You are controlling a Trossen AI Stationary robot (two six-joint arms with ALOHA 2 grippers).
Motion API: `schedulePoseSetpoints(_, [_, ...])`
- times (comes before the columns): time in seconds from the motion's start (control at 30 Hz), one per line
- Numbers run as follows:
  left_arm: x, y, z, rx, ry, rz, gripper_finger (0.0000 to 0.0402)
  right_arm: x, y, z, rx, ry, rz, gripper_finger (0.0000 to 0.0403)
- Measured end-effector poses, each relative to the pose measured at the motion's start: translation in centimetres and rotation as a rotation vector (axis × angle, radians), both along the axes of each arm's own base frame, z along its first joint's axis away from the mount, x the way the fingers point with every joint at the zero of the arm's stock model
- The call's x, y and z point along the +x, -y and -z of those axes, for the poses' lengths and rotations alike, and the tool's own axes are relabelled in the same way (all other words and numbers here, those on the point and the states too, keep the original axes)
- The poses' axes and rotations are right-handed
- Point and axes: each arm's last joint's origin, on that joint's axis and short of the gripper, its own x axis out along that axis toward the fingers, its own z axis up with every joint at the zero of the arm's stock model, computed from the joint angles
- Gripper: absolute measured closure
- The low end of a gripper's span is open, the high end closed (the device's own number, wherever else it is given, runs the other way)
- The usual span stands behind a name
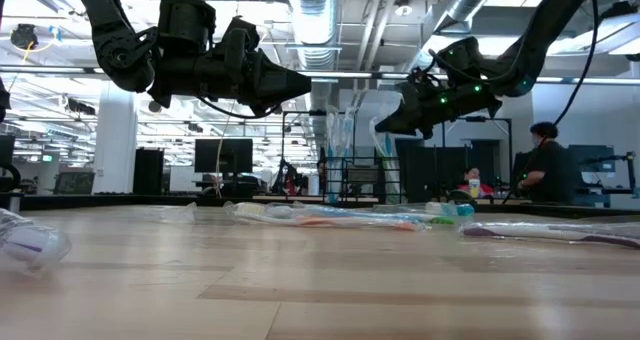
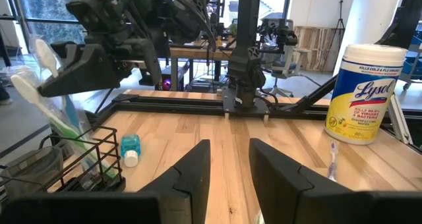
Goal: Pick & Place toothbrushing station
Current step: Put the top blue toothbrush into the mesh organizer
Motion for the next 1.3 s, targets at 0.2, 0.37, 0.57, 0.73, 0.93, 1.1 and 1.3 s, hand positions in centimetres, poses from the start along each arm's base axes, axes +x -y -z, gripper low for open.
schedulePoseSetpoints(0.2, [0.0,0.0,0.0,0.0,0.0,0.0,0.0302,-0.2,-0.2,0.5,0.015,-0.025,0.004,0.0389])
schedulePoseSetpoints(0.37, [0.0,0.0,0.0,0.0,0.0,0.0,0.0302,-0.3,-0.3,0.9,0.019,-0.039,0.019,0.0389])
schedulePoseSetpoints(0.57, [0.0,0.0,0.0,0.0,0.0,0.0,0.0302,0.3,-0.2,2.0,0.018,-0.039,0.012,0.039])
schedulePoseSetpoints(0.73, [0.0,0.0,0.0,0.0,0.0,0.0,0.0302,0.4,0.5,2.7,0.013,-0.015,0.023,0.0387])
schedulePoseSetpoints(0.93, [0.0,0.0,0.0,0.0,0.0,0.0,0.0302,0.2,0.5,2.5,0.029,-0.014,0.031,0.0357])
schedulePoseSetpoints(1.1, [0.0,0.0,0.0,0.0,0.0,0.0,0.0302,0.2,0.2,2.1,0.033,-0.009,0.0,0.0348])
schedulePoseSetpoints(1.3, [0.0,0.0,0.0,0.0,0.0,0.0,0.0302,0.1,0.3,2.2,0.032,-0.014,0.005,0.0347])
